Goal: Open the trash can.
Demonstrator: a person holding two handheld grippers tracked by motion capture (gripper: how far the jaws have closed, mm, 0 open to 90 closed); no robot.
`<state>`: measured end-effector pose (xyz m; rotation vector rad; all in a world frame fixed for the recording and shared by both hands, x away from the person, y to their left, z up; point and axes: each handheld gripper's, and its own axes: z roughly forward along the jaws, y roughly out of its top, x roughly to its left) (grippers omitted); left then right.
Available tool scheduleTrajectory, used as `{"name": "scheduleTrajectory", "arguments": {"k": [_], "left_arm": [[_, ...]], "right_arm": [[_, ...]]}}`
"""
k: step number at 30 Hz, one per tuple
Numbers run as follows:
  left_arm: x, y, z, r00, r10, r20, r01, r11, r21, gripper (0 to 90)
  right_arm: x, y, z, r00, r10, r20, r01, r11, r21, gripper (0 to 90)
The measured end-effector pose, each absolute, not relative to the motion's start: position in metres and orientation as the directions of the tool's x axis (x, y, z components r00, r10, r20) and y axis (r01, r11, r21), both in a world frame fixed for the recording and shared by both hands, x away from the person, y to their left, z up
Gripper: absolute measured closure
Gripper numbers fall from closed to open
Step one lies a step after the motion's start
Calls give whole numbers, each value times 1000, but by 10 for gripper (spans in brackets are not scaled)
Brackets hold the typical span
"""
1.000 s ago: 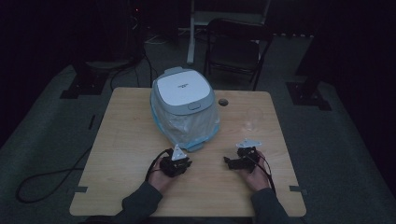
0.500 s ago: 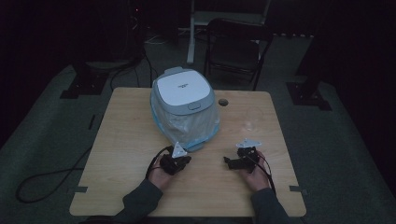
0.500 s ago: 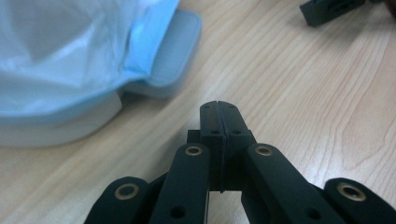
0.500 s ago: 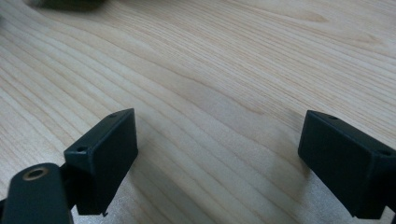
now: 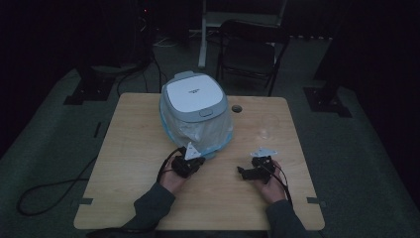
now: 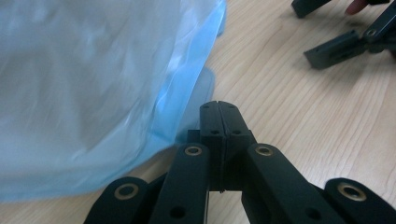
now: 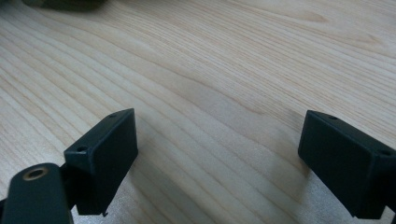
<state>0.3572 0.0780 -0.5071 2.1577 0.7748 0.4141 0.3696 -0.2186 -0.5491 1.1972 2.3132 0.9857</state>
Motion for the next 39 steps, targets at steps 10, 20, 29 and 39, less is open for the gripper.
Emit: {"name": "scheduleTrajectory", "arguments": {"k": [10, 20, 29, 39], "left_arm": [[364, 64, -505, 754, 654, 53, 385, -507, 771, 900], [370, 61, -511, 715, 698, 38, 427, -479, 768, 900], [377, 58, -515, 735, 673, 80, 394, -521, 757, 900], [374, 55, -521, 712, 696, 97, 397, -513, 761, 900]], "right_arm": [[370, -219, -549, -579, 815, 5, 568, 399, 720, 112], [370, -219, -549, -579, 815, 5, 568, 399, 720, 112], [370, -219, -549, -579, 815, 5, 568, 399, 720, 112], [370, -219, -549, -579, 815, 5, 569, 399, 719, 112]]}}
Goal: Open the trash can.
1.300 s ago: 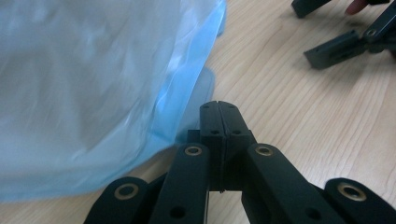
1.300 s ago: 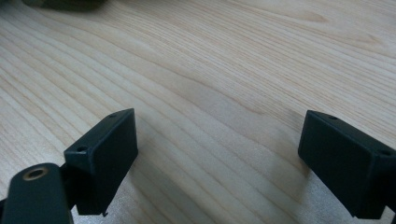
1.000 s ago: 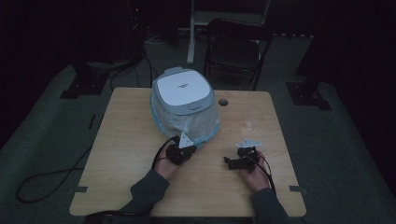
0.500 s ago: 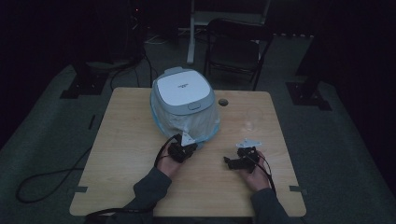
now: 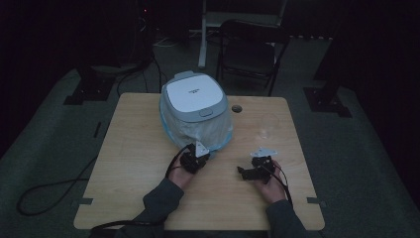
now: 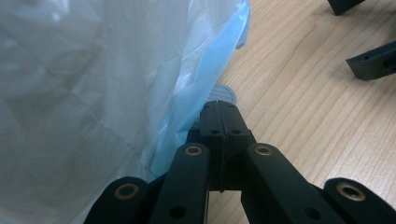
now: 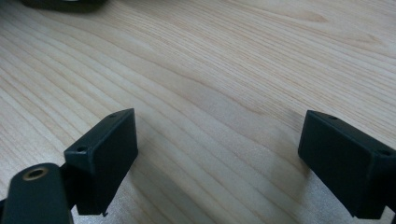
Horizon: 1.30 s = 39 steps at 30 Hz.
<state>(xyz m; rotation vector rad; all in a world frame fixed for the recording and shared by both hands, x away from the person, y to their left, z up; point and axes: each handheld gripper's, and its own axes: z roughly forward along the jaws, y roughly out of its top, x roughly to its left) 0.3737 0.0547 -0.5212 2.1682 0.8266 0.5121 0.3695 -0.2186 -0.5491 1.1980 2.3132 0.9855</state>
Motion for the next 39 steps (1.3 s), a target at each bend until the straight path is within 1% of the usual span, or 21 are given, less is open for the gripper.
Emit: {"name": "scheduleTrajectory", "arguments": {"k": [9, 10, 23, 29, 39], "left_arm": [[374, 56, -525, 722, 684, 101, 385, -519, 763, 900], [375, 57, -526, 720, 689, 80, 397, -504, 767, 900], [374, 58, -533, 710, 701, 65, 405, -483, 776, 900], [374, 59, -539, 699, 715, 32, 424, -449, 787, 900], [373, 59, -541, 699, 714, 45, 407, -449, 795, 900]], "right_arm": [[370, -219, -549, -579, 815, 5, 568, 399, 719, 112], [370, -219, -549, -579, 815, 5, 568, 399, 720, 112], [370, -219, -549, -579, 816, 4, 568, 400, 719, 112], [370, -219, -549, -579, 815, 4, 568, 400, 719, 112], [370, -219, -549, -580, 815, 4, 568, 400, 719, 113]]}}
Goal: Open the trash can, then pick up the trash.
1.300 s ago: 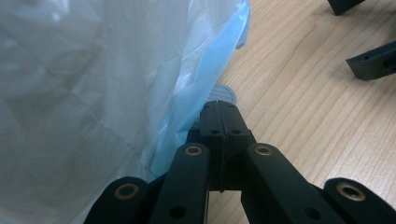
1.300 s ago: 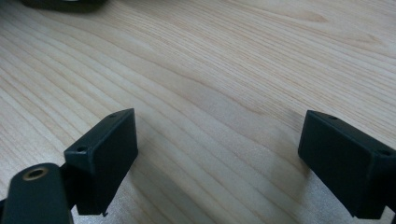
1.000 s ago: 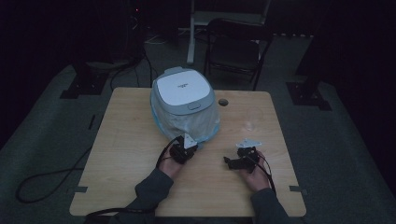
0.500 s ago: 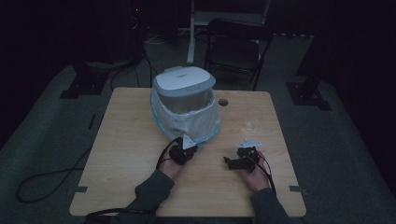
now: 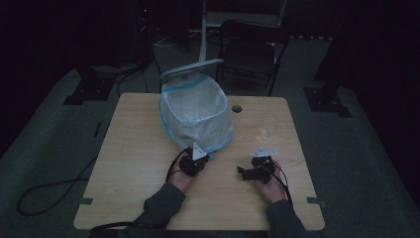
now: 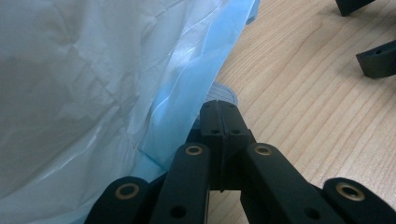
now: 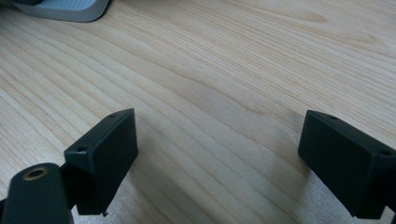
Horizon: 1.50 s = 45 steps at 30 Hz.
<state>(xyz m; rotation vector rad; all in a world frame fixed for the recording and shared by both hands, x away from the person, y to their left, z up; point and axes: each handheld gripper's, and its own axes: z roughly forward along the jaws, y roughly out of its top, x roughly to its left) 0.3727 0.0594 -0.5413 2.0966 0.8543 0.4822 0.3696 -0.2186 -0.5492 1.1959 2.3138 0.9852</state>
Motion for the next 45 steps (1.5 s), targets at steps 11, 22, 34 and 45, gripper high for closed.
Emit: {"name": "scheduleTrajectory", "arguments": {"k": [11, 22, 34, 45], "left_arm": [[373, 61, -542, 701, 712, 40, 407, -446, 797, 900], [373, 61, -542, 700, 713, 38, 408, -443, 798, 900], [373, 61, -542, 700, 713, 39, 407, -443, 798, 900], [373, 61, -542, 700, 713, 40, 407, -444, 798, 900]], "right_arm": [[370, -218, -549, -577, 817, 4, 569, 398, 719, 112], [370, -217, -549, -559, 829, 4, 578, 386, 719, 115], [370, -217, -549, -559, 829, 4, 578, 386, 719, 115], [370, -218, -549, -560, 829, 3, 574, 385, 723, 142]]}}
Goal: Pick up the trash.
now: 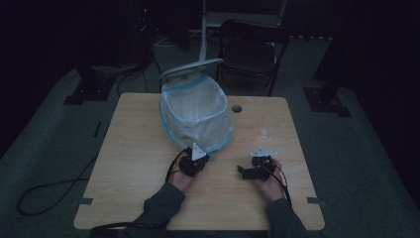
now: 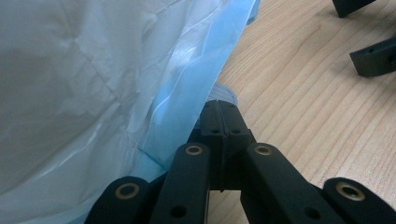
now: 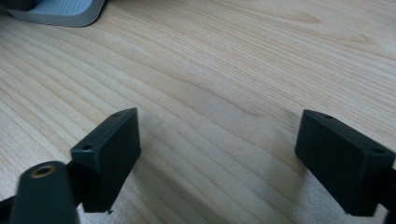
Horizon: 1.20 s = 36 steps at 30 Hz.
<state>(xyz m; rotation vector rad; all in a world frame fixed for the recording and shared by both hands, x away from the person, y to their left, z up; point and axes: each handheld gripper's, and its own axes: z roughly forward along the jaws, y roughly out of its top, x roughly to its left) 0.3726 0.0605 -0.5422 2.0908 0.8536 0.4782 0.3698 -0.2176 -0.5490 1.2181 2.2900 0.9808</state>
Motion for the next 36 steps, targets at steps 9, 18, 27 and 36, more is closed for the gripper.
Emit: {"name": "scheduleTrajectory", "arguments": {"k": [9, 18, 27, 36], "left_arm": [[372, 60, -542, 698, 714, 45, 405, -445, 799, 900], [372, 60, -542, 697, 716, 48, 402, -445, 801, 900], [372, 60, -542, 697, 715, 50, 400, -447, 800, 900], [372, 60, -542, 697, 716, 47, 402, -444, 801, 900]], "right_arm": [[367, -220, -545, -531, 848, 0, 593, 371, 715, 280], [364, -225, -538, -511, 859, 0, 597, 355, 719, 439], [360, -236, -520, -496, 868, 9, 566, 316, 761, 559], [361, -247, -511, -475, 880, 5, 563, 299, 771, 612]]}}
